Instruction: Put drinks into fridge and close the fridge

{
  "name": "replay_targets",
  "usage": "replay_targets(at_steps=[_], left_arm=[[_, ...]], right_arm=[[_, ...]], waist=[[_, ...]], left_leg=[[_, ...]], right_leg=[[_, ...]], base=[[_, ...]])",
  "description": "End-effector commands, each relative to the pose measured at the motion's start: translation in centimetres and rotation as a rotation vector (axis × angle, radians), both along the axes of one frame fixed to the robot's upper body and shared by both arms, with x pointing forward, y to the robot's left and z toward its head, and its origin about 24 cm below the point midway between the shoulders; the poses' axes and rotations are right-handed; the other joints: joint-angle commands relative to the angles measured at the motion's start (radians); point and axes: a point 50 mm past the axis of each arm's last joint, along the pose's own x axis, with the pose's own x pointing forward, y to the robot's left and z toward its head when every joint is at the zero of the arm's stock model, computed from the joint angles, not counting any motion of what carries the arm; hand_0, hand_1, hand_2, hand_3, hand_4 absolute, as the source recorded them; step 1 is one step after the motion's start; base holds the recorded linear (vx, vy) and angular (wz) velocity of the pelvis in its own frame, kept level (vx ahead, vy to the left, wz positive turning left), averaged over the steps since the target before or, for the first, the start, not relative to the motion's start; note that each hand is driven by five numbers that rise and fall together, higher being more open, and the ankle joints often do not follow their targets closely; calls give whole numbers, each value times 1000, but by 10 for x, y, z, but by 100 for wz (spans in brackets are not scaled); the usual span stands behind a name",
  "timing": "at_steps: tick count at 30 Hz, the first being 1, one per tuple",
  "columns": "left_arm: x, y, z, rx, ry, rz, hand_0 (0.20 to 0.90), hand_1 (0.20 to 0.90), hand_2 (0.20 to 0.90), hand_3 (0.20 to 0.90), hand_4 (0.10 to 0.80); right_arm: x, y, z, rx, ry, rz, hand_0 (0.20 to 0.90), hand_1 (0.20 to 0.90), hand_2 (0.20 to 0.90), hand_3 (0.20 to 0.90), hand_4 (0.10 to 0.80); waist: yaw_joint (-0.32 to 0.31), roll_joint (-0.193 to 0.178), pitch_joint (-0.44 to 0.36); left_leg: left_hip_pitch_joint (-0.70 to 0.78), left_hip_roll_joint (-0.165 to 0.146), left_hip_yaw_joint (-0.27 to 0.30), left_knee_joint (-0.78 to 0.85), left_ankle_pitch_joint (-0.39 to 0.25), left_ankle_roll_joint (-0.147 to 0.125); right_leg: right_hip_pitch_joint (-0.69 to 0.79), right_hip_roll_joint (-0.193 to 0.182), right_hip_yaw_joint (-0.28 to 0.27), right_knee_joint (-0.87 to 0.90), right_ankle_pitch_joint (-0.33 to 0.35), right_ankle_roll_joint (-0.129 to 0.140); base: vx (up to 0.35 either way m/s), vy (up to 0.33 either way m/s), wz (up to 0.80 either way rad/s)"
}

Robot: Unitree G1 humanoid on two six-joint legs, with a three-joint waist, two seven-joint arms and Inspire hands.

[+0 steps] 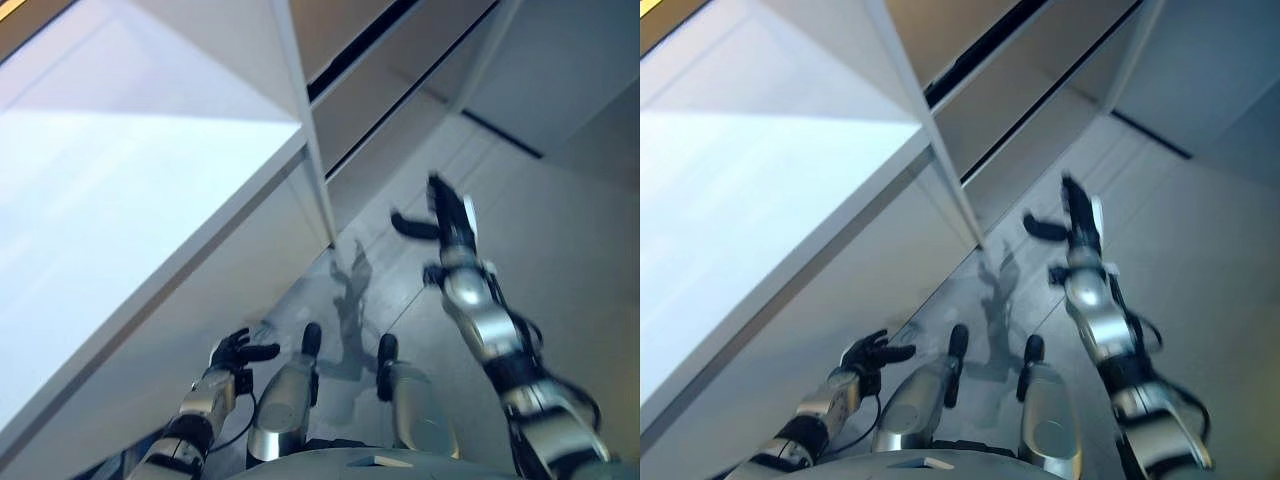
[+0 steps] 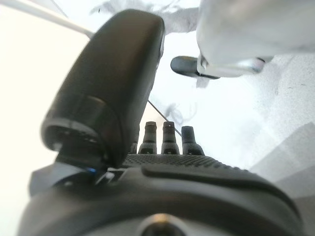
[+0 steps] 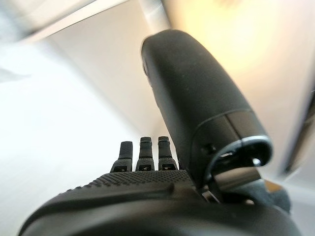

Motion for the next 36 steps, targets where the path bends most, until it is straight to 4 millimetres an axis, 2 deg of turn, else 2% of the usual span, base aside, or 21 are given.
replay_targets(at_steps=[1, 3, 5, 7, 8, 10, 13, 19, 20, 23, 36], left_arm=[[-20, 17, -4, 45, 9, -9, 900, 900, 900, 900, 800], [-30, 21, -7, 51, 41, -12, 900, 900, 900, 900, 800], [-41, 27, -11, 71, 82, -15, 900, 900, 900, 900, 800], [-52, 32, -15, 90, 128, -11, 900, 900, 900, 900, 800], [-53, 32, -16, 93, 134, -11, 900, 900, 900, 900, 800], [-63, 36, -21, 89, 185, -11, 900, 900, 900, 900, 800], [-72, 34, -27, 70, 218, -53, 900, 900, 900, 900, 800], [-77, 26, -33, 41, 236, -123, 900, 900, 900, 900, 800], [-80, 25, -34, 31, 249, -124, 900, 900, 900, 900, 800], [-88, 22, -37, 17, 278, -124, 900, 900, 900, 900, 800], [-89, 18, -39, 5, 298, -113, 900, 900, 900, 900, 800]], right_arm=[[-3, 5, 7, 19, -101, 55, 900, 900, 900, 900, 800], [-30, -11, -30, 16, 101, -12, 900, 900, 900, 900, 800], [-50, -18, -52, 15, 236, -33, 900, 900, 900, 900, 800], [-71, -21, -75, 33, 369, -57, 900, 900, 900, 900, 800], [-75, -22, -79, 37, 390, -57, 900, 900, 900, 900, 800], [-104, -25, -111, 64, 585, -48, 900, 900, 900, 900, 800], [-134, -21, -136, 105, 755, -10, 900, 900, 900, 900, 800], [-179, -8, -159, 190, 1022, 107, 900, 900, 900, 900, 800], [-192, -8, -162, 203, 1095, 98, 900, 900, 900, 900, 800], [-204, -8, -165, 201, 1165, 78, 900, 900, 900, 900, 800], [-215, -5, -167, 204, 1237, 96, 900, 900, 900, 900, 800]], waist=[[-29, -38, -171], [-42, -50, -199], [-48, -55, -215], [-52, -61, -228], [-52, -62, -230], [-50, -65, -243], [-39, -69, -255], [-25, -75, -269], [-22, -77, -272], [-21, -77, -278], [-25, -76, -290]], left_leg=[[13, -72, 99, 21, -48, 91], [44, -71, 108, -4, -51, 92], [63, -68, 116, -19, -52, 92], [77, -68, 117, -34, -51, 92], [79, -67, 117, -36, -51, 92], [100, -65, 116, -63, -44, 93], [113, -63, 110, -74, -42, 93], [123, -64, 107, -71, -49, 96], [124, -64, 108, -66, -53, 98], [132, -66, 105, -66, -59, 101], [143, -71, 95, -74, -67, 108]], right_leg=[[59, 20, -5, -118, 91, 0], [84, 26, 2, -143, 102, 7], [100, 31, 5, -154, 103, 10], [110, 36, 10, -161, 104, 13], [113, 37, 10, -163, 104, 13], [132, 44, 10, -176, 105, 13], [149, 45, 7, -186, 105, 13], [163, 44, 4, -186, 100, 11], [167, 44, 5, -183, 97, 11], [173, 44, 8, -181, 92, 12], [176, 45, 27, -182, 89, 18]], base=[[33, -39, -8], [5, -48, -8], [-11, -36, -8], [-24, -33, -8], [-9, -34, -10], [2, -24, -10], [0, -5, -2], [0, 0, 0], [0, 0, 0], [24, 9, 0], [3, 1, 0]])
